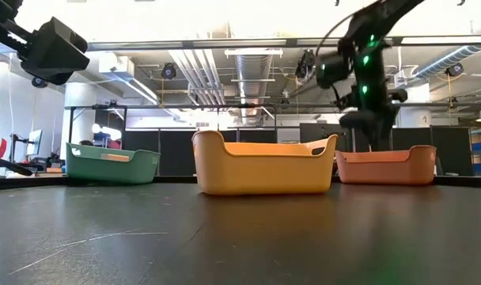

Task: Sort blocks by size
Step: Put the orange square block into the orange bin

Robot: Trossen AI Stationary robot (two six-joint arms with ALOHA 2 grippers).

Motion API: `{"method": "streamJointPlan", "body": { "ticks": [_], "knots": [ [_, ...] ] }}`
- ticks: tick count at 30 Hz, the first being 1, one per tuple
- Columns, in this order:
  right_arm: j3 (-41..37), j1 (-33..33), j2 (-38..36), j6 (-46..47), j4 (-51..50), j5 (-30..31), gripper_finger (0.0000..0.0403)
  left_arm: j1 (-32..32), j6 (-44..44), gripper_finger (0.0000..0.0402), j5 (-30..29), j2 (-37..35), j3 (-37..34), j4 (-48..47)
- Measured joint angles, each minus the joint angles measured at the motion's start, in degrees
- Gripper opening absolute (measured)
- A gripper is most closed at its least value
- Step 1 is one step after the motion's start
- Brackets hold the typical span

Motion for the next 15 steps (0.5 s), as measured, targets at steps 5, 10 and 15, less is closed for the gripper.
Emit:
{"method": "streamJointPlan", "body": {
  "ticks": [5,10,15],
  "knots": [
    [-2.25,9.9,-4.29,11.87,-4.16,-10.78,0.0205,0.0,-1.55,0.0303,0.0,0.0,0.0,0.04],
    [-8.45,19.17,-6.83,19.28,-4.32,-13.87,0.0195,0.0,-2.63,0.0303,0.0,0.0,0.0,0.11],
    [-14.4,20.72,-6.57,22.06,-4.68,-9.16,0.018,0.0,-1.97,0.0303,-0.56,0.0,0.0,0.15]
  ]
}}
